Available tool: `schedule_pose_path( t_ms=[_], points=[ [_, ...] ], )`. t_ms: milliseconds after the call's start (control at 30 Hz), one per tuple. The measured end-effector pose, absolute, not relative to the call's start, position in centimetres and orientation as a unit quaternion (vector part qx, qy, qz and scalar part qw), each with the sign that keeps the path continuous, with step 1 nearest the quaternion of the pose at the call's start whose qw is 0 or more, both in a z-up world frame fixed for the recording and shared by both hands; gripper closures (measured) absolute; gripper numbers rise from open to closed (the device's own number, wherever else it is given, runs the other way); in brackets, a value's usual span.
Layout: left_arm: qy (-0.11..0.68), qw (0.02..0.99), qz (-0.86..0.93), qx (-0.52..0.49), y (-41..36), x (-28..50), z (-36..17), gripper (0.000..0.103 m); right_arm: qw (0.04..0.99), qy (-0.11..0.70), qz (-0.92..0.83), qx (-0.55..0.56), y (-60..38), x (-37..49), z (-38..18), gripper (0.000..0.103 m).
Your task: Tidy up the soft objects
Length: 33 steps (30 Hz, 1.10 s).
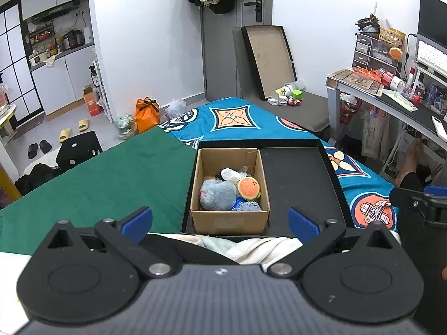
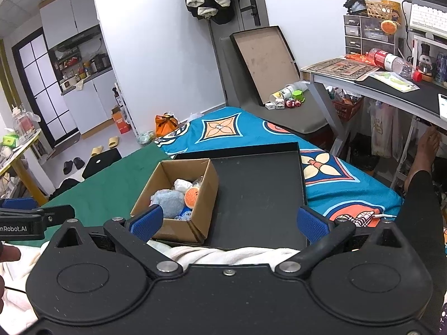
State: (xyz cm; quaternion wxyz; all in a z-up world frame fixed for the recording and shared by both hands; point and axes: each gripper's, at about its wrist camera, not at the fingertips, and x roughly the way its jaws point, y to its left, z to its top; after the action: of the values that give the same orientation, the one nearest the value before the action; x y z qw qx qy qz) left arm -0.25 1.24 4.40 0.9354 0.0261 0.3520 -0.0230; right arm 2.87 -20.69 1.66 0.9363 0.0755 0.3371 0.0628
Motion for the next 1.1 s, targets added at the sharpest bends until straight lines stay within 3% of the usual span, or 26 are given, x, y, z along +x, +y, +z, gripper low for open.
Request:
schedule_pose_path(
  t_ms=[1100],
  points=[
    [0.356, 0.934, -0.022, 0.021, 1.74, -0.51, 3.5, 0.001, 0.938, 0.335, 0.061, 0.07, -20.46, 2.7, 1.98, 0.0]
  ],
)
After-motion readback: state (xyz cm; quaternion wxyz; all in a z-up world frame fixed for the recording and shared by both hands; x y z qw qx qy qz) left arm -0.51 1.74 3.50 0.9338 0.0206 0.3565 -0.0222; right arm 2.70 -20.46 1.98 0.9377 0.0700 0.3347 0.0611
